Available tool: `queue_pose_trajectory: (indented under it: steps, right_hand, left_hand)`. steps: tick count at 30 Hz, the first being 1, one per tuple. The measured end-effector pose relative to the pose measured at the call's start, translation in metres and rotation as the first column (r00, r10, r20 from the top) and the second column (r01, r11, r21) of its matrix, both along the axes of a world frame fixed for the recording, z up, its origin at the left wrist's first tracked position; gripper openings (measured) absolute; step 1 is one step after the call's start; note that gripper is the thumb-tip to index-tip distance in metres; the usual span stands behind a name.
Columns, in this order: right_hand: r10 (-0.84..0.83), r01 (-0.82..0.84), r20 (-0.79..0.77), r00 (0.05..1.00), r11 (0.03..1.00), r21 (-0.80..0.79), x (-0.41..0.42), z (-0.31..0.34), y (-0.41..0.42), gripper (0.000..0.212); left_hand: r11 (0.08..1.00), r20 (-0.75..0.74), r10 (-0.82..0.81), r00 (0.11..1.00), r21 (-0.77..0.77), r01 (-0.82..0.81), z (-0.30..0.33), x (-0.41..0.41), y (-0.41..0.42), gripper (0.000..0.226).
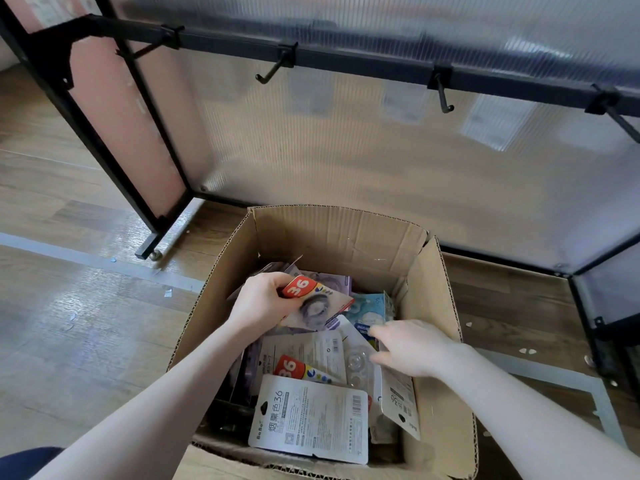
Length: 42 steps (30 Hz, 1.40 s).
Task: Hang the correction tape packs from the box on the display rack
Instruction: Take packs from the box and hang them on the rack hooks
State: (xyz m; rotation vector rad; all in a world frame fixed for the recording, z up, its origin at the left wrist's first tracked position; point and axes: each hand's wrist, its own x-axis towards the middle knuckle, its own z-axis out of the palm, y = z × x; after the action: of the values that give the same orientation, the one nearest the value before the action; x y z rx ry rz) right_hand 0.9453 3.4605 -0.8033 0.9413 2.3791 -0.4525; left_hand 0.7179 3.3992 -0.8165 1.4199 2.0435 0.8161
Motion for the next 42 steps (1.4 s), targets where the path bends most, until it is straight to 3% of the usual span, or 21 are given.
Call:
queue_pose_trajectory:
  steps: [7,10,14,29,42]
  right_hand:
    - [-0.05,0.059,0.072,0.996,0.989,-0.137,0.001,-0.008,0.0,0.086]
    - [-0.018,0.04,0.096,0.995,0.971,-0.234,0.005,-0.011,-0.003,0.109]
    - [0.092,-0.047,0.159,0.983,0.963,-0.265,0.005,-0.016,-0.012,0.121]
    - [0.282,-0.281,0.346,0.895,0.958,-0.056,0.008,-0.043,-0.037,0.139]
    - [0.277,-0.286,0.345,0.897,0.958,-0.026,0.01,-0.039,-0.034,0.126]
  left_hand:
    - [1.0,0.045,-0.002,0.999,0.011,0.002,0.0,0.0,0.002,0.027]
    - [1.0,0.053,0.012,0.999,0.005,-0.012,-0.002,-0.002,0.002,0.028]
    - [0.999,0.098,0.039,0.994,0.0,-0.039,-0.004,-0.004,0.002,0.033]
    - [0.996,0.212,0.085,0.973,-0.033,-0.08,-0.01,-0.008,0.0,0.032]
    - [0.994,0.371,0.097,0.924,-0.086,-0.07,-0.01,-0.012,-0.002,0.02]
